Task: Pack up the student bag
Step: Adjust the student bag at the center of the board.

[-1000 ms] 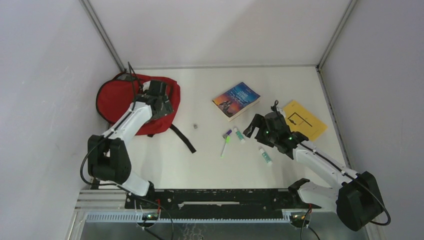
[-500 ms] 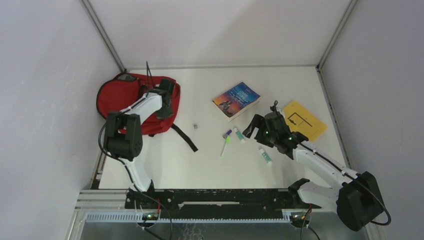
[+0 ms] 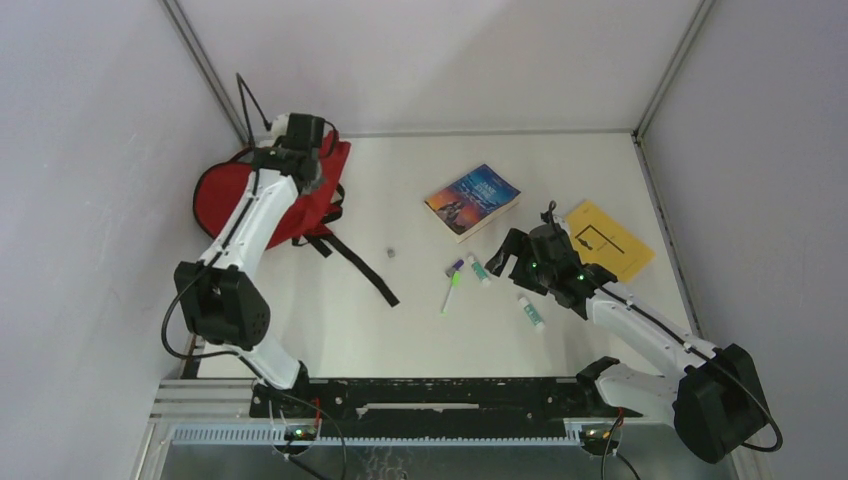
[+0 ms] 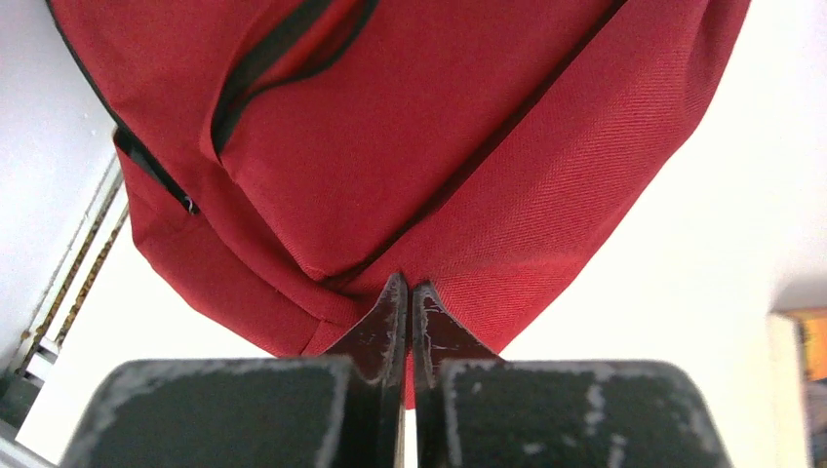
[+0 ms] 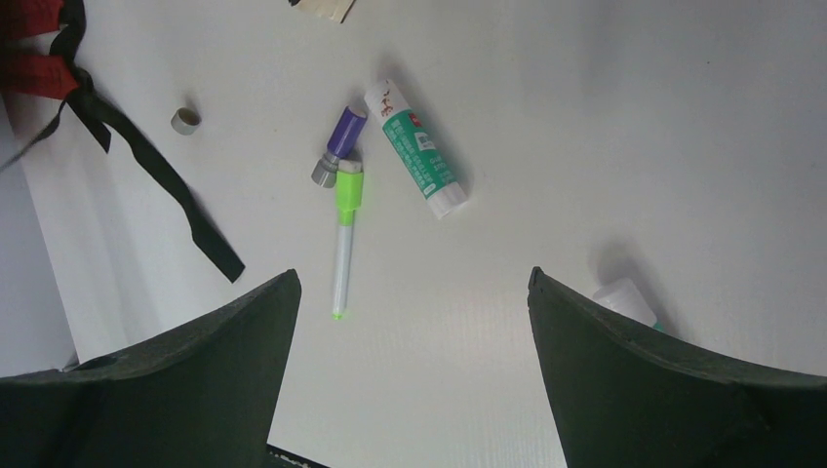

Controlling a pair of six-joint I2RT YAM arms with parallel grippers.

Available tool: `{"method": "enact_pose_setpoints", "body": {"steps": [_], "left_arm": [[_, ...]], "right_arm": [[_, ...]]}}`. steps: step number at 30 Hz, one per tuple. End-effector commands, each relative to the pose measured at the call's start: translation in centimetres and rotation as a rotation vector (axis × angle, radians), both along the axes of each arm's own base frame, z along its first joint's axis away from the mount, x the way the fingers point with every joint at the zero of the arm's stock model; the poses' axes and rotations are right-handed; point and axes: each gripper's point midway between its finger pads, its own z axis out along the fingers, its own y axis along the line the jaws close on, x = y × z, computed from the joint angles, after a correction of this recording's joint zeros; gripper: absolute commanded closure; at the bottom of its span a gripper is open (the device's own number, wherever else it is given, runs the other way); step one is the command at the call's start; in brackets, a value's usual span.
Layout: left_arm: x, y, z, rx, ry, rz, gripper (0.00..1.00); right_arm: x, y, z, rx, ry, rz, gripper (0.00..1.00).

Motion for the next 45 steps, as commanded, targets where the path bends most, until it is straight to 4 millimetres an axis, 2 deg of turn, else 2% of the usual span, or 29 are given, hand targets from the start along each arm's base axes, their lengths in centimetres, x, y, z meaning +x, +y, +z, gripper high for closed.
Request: {"method": "enact_pose_setpoints", "body": {"steps": [1,4,7,14,18,25,32,34,41,45], "left_arm": [[0.6,1.1,8.6,-0.027,-0.209,0.078,1.00],[0.8,1.6,10.2,-0.025,-0.217,0.097,1.00],[0.0,2.5,11.6,0.009,-0.219,0.126,1.00],[-4.9,5.0,15.5,0.103,-0.266,0.162,1.00],[-7.8,6.4,18.8,0.105,-0.339,0.196,1.00],[-12.8,7.2,25.4,0.038,-0.511,0.237,1.00],[-16.8,8.6,29.7,0.055,-0.670,0.345,1.00],[-16.8,8.8,30.1,0.069,-0.678,0.367,1.00],[-13.9,9.4,29.6,0.181,-0.665,0.510,1.00],[-12.2,8.7,29.6,0.235,-0.682,0.570,1.00]], "right_arm": [[0.8,0.6,2.5,0.020,-0.071,0.008,0.04],[0.8,0.5,2.5,0.019,-0.070,0.007,0.04],[0.8,0.5,2.6,0.022,-0.070,0.004,0.04],[1.0,0.9,2.3,0.031,-0.065,0.014,0.04],[1.1,1.5,2.1,0.045,-0.059,0.028,0.04],[1.3,2.0,2.1,0.050,-0.066,0.035,0.04],[1.1,2.7,1.9,0.068,-0.052,0.066,0.04],[1.0,2.9,1.8,0.071,-0.050,0.071,0.04],[0.9,3.4,1.5,0.076,-0.040,0.081,0.04],[0.7,3.4,1.1,0.068,-0.025,0.081,0.04]]}}
